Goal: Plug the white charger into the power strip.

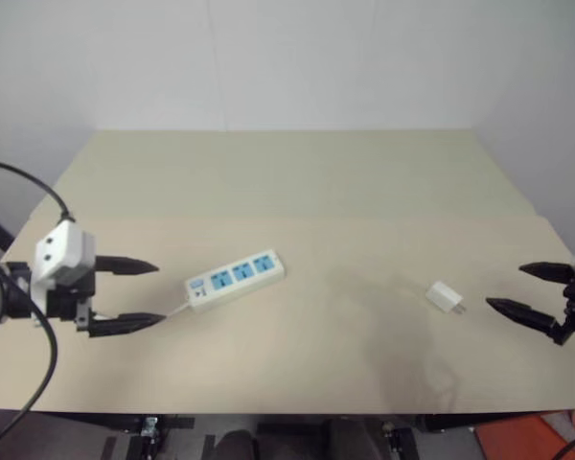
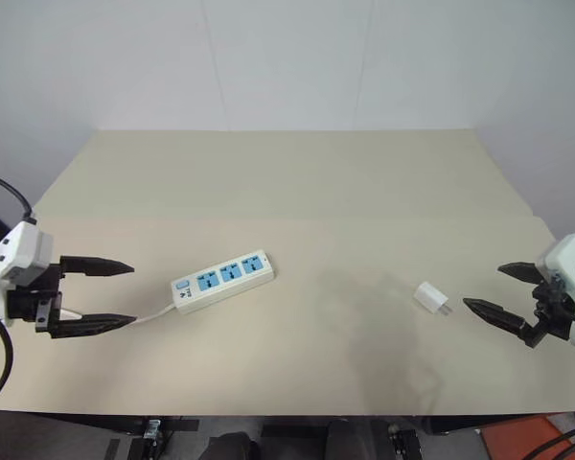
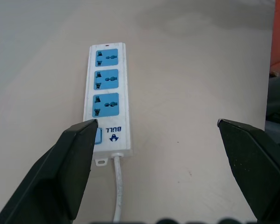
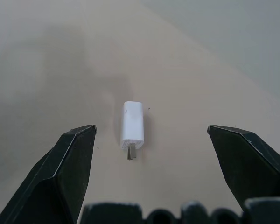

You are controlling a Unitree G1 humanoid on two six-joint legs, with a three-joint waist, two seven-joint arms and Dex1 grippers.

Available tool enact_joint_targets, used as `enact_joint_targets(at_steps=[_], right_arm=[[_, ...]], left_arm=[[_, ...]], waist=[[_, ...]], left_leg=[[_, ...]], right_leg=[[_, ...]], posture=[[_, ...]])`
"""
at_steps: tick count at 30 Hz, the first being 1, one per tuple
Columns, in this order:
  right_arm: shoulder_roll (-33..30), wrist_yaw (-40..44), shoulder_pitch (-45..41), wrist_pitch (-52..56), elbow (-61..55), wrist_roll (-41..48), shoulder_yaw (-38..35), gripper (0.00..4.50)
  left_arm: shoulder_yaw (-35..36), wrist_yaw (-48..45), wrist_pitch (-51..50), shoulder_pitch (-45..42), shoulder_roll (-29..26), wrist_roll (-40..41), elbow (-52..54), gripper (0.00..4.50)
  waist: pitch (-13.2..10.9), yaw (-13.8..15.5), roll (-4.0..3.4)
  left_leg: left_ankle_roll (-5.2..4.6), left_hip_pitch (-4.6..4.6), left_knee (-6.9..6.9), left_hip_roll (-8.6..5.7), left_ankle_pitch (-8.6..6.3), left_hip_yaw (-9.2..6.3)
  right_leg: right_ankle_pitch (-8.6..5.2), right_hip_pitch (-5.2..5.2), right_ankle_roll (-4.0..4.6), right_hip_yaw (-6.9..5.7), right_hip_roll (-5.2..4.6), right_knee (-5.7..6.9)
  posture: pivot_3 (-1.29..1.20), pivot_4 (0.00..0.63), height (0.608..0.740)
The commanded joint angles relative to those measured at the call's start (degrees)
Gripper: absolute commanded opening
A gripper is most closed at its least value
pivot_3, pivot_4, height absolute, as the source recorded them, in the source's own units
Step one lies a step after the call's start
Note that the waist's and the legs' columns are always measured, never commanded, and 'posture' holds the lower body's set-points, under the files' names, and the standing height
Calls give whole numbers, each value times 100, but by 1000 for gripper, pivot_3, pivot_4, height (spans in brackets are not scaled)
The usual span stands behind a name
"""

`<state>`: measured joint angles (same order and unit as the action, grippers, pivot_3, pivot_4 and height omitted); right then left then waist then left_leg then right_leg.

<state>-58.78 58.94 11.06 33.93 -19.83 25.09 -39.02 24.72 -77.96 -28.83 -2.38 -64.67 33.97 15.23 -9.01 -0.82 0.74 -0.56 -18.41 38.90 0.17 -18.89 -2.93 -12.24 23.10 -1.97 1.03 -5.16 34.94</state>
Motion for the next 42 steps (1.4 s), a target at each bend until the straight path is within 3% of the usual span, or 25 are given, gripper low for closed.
enact_joint_targets(at_steps=[1, 7, 12, 19, 32, 42], right_arm=[[-48, -20, -39, 33, -247, 81, -138, 4500], [-29, -155, -339, 109, -402, 275, 88, 4500], [141, -385, -747, 218, -590, 494, 406, 4500], [171, -451, -980, 158, -711, 631, 776, 4500], [155, -505, -1319, 230, -769, 871, 944, 4500], [144, -521, -1272, 310, -877, 1054, 778, 4500]], left_arm=[[-128, 121, 74, -193, 58, 23, 5, 4479], [-442, 543, 117, -422, 483, -17, -22, 4479], [-551, 542, 843, -642, 1026, -163, -534, 4479], [-864, 134, 2092, -962, 1191, -727, -1819, 4479], [-1884, -57, 3300, -2313, 2231, -1487, -4221, 4479], [-2133, -79, 3953, -2628, 2639, -1831, -5254, 4479]], waist=[[0, 0, 0], [0, 2, 1], [-1, -6, 2], [-1, 12, 1], [-2, 14, 5], [-2, 10, 5]], left_leg=[[0, 0, 0, 0, 0, 0], [1, 0, 1, -1, 1, -1], [3, 3, 0, 0, 2, -2], [3, 1, -1, -2, 2, -2], [4, -2, 2, -7, 3, -4], [4, -3, 3, -7, 3, -6]], right_leg=[[0, 0, 0, 0, -1, 0], [0, -1, 0, 1, -1, 1], [1, -2, 1, 0, 2, 3], [1, -1, 2, 0, 0, 0], [3, -1, -1, -4, -4, 1], [4, 0, -2, -3, -4, 3]], posture=[[0, 150, 740], [0, 150, 740], [0, 150, 740], [0, 150, 740], [0, 150, 740], [0, 150, 740]])
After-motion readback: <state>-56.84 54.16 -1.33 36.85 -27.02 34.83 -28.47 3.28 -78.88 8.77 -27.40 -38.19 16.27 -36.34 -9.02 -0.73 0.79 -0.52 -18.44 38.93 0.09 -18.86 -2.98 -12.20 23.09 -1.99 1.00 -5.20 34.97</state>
